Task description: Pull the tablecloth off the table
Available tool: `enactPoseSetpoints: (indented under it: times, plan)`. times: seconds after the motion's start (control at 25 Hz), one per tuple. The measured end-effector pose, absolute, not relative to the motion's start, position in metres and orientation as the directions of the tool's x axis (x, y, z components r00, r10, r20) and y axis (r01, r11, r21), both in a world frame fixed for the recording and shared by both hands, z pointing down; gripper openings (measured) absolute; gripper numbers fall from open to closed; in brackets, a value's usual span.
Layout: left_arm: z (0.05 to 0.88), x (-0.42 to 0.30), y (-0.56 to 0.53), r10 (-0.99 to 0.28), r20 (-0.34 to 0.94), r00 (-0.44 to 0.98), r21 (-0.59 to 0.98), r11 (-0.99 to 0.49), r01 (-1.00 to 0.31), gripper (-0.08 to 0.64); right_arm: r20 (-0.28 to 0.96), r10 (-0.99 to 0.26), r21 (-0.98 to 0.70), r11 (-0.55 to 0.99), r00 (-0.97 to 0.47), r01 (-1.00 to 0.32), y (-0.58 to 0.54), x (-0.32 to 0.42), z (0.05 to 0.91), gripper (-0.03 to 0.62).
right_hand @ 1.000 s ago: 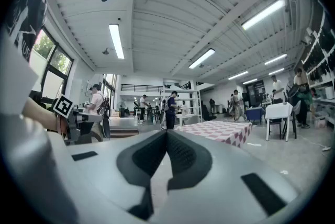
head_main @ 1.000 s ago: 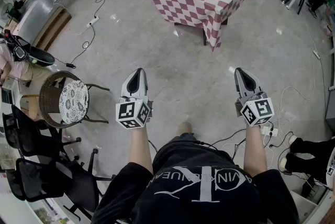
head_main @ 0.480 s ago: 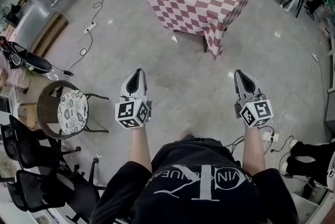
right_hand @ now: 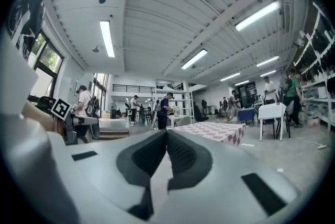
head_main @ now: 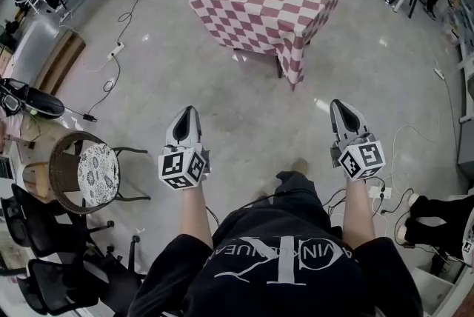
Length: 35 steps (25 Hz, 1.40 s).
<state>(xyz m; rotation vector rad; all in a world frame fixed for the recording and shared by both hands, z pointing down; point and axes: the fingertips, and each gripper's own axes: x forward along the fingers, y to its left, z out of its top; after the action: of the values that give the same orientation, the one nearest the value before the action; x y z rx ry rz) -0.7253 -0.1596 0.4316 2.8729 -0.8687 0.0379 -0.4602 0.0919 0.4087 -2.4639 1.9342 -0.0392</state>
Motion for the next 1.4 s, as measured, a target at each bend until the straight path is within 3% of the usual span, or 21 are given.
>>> enactPoseSetpoints:
  times: [0.6,1.4]
  plan:
    - [0.404,-0.550,-0.205,-0.594,0.025,0.804,0.115,-0.798,-0.592,0.011,-0.001,-0.988,-0.026,-0.155,0.155,-0.988,0.030,-0.281,0.401,0.012]
    - [0.405,-0.338,-0.192,-0.545,0.011,0.838,0.105,-0.833,-0.543,0.011,0.020,-0.996,-0.023,-0.087,0.087,-0.996,0.024,-0.120,0.408,0.012]
